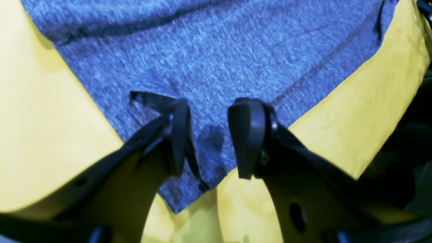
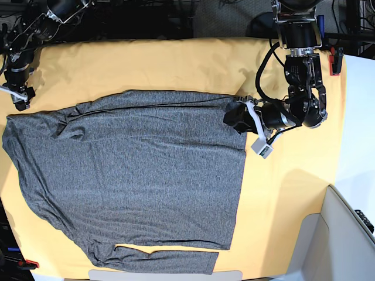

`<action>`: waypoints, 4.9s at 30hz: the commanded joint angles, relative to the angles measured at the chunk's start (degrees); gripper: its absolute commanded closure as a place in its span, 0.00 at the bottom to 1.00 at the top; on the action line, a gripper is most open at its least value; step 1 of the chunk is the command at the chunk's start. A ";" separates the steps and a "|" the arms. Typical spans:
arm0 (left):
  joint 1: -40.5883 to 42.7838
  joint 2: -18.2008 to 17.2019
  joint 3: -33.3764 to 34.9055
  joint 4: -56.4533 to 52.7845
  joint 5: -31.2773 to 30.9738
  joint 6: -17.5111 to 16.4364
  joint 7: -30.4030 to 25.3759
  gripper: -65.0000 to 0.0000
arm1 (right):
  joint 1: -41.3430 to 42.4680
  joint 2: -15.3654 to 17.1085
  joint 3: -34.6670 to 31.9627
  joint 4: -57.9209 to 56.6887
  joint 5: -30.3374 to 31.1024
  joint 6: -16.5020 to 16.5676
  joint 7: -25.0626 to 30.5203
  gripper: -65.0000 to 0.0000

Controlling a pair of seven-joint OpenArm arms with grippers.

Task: Fold the T-shirt properly
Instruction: 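Grasp the shoulder corner with the right gripper, then regrip the shoulder edge with the left gripper, then lift the collar edge with both grippers and pull it toward the hem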

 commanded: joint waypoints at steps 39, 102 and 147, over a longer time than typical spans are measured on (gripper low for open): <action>-0.67 -3.54 -11.42 0.79 -1.13 -0.10 3.44 0.64 | 10.29 2.38 -3.84 -12.45 0.02 0.38 -0.26 1.00; -6.65 1.12 -4.66 -1.58 -1.39 -0.10 5.06 1.00 | 6.07 8.18 -18.52 0.03 -0.15 -0.06 -0.43 1.00; -23.09 -0.46 -17.23 -31.03 -1.48 -0.10 -3.16 1.00 | 20.83 6.51 -9.91 -20.01 -12.37 -0.06 5.11 1.00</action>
